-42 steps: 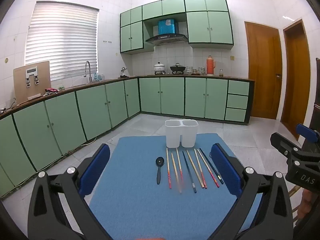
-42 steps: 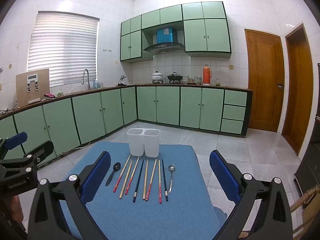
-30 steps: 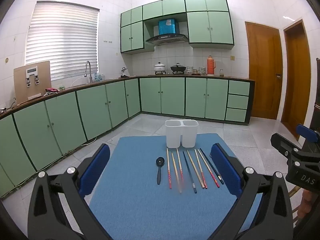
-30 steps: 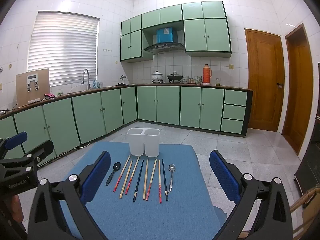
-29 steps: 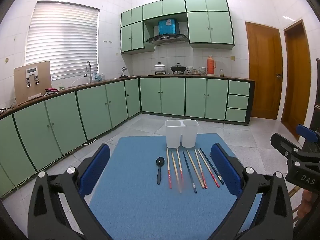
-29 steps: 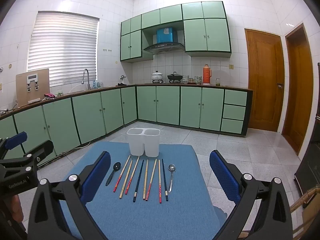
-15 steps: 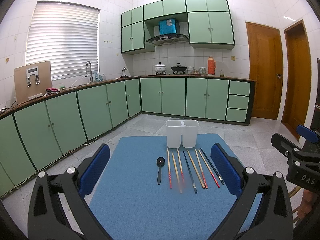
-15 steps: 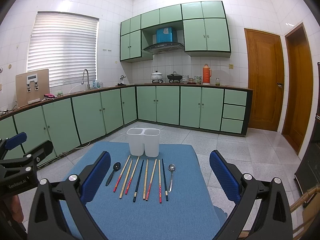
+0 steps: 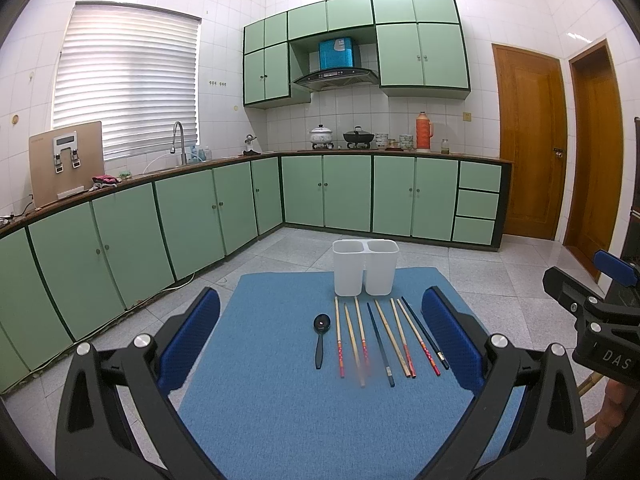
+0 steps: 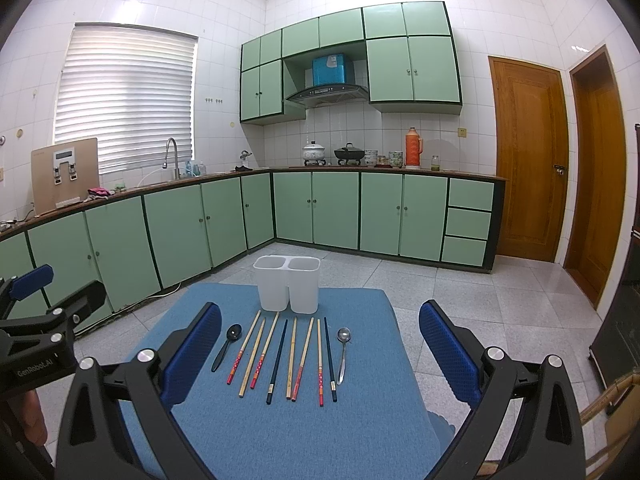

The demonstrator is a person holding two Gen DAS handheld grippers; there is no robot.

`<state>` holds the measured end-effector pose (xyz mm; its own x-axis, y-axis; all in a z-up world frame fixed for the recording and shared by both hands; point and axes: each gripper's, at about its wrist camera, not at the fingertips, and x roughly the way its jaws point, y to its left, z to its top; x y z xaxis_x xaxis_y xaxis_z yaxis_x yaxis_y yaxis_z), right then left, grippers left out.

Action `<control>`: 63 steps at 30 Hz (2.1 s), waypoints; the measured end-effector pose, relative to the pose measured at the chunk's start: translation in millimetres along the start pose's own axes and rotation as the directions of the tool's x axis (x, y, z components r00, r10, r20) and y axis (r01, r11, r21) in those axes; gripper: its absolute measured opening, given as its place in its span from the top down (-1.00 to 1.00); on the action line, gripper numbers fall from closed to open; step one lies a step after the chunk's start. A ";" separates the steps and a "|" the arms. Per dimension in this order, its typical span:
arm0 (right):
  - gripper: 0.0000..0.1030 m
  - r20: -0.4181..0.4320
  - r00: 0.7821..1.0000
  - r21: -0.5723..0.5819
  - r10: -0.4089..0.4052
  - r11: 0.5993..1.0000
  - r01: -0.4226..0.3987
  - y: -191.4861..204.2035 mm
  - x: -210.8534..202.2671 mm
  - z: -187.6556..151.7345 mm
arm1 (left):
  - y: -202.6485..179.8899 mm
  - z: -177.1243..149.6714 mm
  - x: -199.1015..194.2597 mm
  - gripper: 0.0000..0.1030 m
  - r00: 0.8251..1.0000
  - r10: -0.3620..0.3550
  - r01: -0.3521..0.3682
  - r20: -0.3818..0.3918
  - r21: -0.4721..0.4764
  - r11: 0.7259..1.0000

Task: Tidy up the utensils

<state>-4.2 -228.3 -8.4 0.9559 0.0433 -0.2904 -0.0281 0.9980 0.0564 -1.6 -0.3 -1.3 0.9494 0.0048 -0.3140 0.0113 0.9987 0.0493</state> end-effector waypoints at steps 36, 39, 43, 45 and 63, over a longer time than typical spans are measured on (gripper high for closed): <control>-0.88 -0.001 1.000 -0.001 0.000 1.000 0.000 -2.3 1.1 -0.5 | 0.6 -0.9 -1.5 -0.90 1.000 0.000 0.000 0.001 -0.002 1.000; -0.88 0.000 1.000 -0.001 0.000 1.000 0.000 -2.1 1.2 -0.6 | 0.8 -0.8 -1.4 -0.90 1.000 0.000 0.000 0.002 -0.002 1.000; -0.88 -0.001 1.000 -0.001 0.001 1.000 -0.001 -1.9 1.8 -0.7 | 0.8 -0.9 -1.4 -0.90 1.000 0.000 0.000 0.001 -0.002 1.000; -0.88 -0.001 1.000 -0.001 0.000 1.000 0.000 -1.7 1.9 -0.8 | 0.8 -0.9 -1.3 -0.90 1.000 -0.001 0.001 0.001 -0.002 1.000; -0.88 -0.039 0.999 0.001 -0.024 1.000 0.024 -8.5 25.0 -3.8 | 15.1 -3.1 16.5 -0.90 0.998 0.016 -0.017 -0.054 -0.020 1.000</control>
<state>18.8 -235.5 -19.7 0.9441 0.0212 -0.3291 -0.0050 0.9987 0.0500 13.3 14.9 -8.7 0.9311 0.0232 -0.3640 -0.0111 0.9993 0.0354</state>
